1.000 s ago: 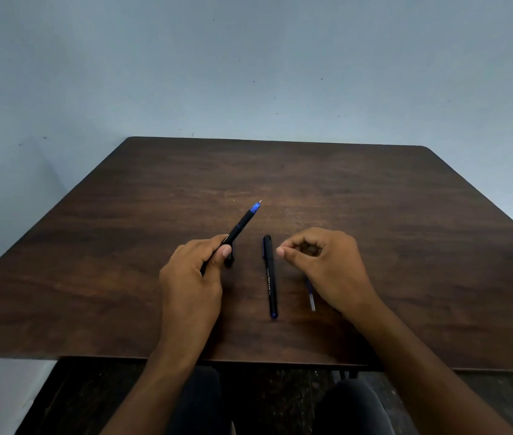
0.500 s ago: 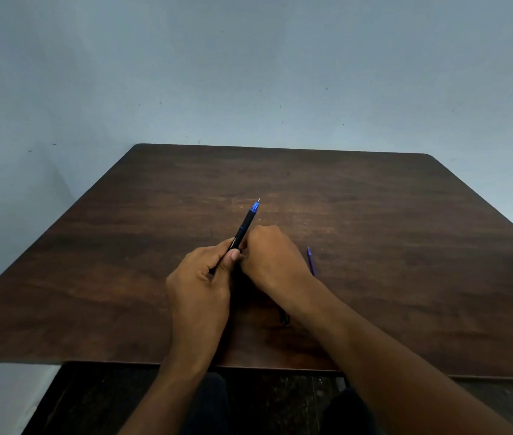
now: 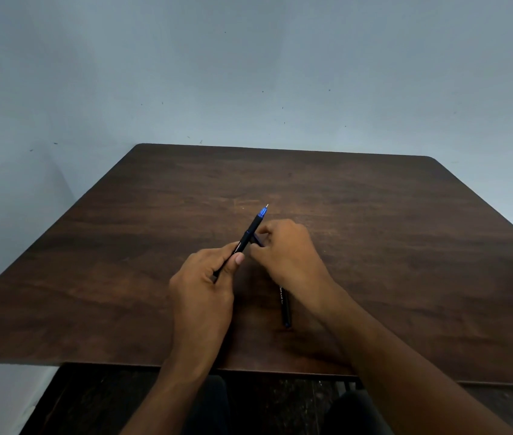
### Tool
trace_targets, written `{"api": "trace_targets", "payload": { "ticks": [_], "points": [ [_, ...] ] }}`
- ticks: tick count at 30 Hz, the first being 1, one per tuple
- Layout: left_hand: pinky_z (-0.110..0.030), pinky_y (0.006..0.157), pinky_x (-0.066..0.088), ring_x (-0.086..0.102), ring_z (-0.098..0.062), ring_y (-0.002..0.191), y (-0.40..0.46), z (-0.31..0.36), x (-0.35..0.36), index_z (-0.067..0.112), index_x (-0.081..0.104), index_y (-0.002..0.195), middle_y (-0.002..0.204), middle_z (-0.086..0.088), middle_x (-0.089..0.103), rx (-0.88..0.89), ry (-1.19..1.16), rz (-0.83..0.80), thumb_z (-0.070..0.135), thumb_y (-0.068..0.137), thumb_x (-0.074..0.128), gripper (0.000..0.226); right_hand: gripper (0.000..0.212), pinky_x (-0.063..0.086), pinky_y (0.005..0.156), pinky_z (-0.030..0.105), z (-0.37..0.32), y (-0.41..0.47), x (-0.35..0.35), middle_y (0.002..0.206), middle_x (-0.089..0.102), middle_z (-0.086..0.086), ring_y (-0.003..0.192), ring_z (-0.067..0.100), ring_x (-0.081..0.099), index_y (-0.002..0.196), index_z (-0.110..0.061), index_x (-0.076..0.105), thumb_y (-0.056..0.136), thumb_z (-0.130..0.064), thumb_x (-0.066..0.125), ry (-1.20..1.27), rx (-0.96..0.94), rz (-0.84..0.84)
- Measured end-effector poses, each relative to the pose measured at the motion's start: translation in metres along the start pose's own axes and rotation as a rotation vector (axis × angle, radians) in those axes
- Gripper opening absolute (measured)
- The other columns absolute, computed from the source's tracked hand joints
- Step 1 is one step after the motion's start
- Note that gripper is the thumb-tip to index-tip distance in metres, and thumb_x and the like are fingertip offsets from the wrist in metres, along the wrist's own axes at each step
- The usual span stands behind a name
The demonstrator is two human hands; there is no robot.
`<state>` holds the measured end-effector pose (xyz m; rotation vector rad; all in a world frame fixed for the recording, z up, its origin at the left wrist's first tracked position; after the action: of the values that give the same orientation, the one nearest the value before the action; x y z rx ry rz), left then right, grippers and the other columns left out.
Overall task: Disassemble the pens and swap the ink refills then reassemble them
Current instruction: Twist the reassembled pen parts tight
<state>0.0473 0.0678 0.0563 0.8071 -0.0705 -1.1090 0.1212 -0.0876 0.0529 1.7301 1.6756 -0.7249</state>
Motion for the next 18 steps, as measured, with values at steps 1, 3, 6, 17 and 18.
{"api": "trace_targets", "payload": {
  "ticks": [1, 3, 6, 17, 18],
  "points": [
    [-0.022, 0.08, 0.052, 0.065, 0.0, 0.091, 0.0, 0.001, 0.001, 0.032, 0.075, 0.109, 0.093, 0.031, 0.066, 0.007, 0.018, -0.011, 0.022, 0.089, 0.071, 0.022, 0.014, 0.057, 0.069, 0.025, 0.005, -0.002, -0.007, 0.089, 0.072, -0.002, 0.079, 0.012, 0.067, 0.101, -0.016, 0.073, 0.089, -0.02, 0.069, 0.054, -0.01, 0.024],
    [-0.021, 0.081, 0.05, 0.064, -0.001, 0.091, 0.0, 0.003, 0.004, 0.03, 0.076, 0.105, 0.092, 0.029, 0.066, 0.018, 0.035, -0.032, 0.018, 0.087, 0.074, 0.022, 0.008, 0.046, 0.056, 0.018, 0.016, -0.009, -0.018, 0.073, 0.064, -0.011, 0.061, 0.002, 0.058, 0.095, -0.023, 0.069, 0.089, -0.018, 0.068, 0.192, -0.017, 0.05],
    [-0.022, 0.08, 0.049, 0.063, -0.002, 0.09, 0.0, 0.007, 0.009, 0.028, 0.077, 0.102, 0.091, 0.023, 0.069, 0.036, 0.063, -0.078, 0.019, 0.085, 0.076, 0.019, 0.01, 0.052, 0.051, 0.027, 0.042, -0.017, -0.027, 0.072, 0.068, 0.002, 0.05, 0.007, 0.061, 0.096, -0.017, 0.067, 0.09, -0.009, 0.07, 0.513, 0.079, 0.054],
    [-0.04, 0.086, 0.054, 0.06, 0.001, 0.089, -0.003, 0.011, 0.019, 0.026, 0.077, 0.104, 0.092, 0.02, 0.069, 0.032, 0.103, -0.156, 0.017, 0.082, 0.077, 0.024, 0.024, 0.064, 0.078, 0.042, 0.058, -0.043, -0.038, 0.103, 0.076, 0.027, 0.095, 0.04, 0.076, 0.118, 0.006, 0.057, 0.1, -0.01, 0.056, 1.364, 0.125, -0.03],
    [-0.041, 0.085, 0.054, 0.06, 0.002, 0.088, -0.003, 0.011, 0.019, 0.026, 0.077, 0.104, 0.091, 0.02, 0.069, 0.03, 0.108, -0.156, 0.017, 0.082, 0.077, 0.024, 0.026, 0.064, 0.078, 0.042, 0.057, -0.044, -0.038, 0.104, 0.076, 0.027, 0.095, 0.039, 0.076, 0.12, 0.006, 0.056, 0.1, -0.011, 0.057, 1.367, 0.119, -0.028]
  ]
}}
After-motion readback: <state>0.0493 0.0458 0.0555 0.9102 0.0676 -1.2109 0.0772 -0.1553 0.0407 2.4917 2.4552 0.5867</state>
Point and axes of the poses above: each hand's wrist, its own y-axis towards the middle knuckle, its own x-axis out of the palm, z = x × y, the point moved 10 cm from there along y, towards the middle knuckle
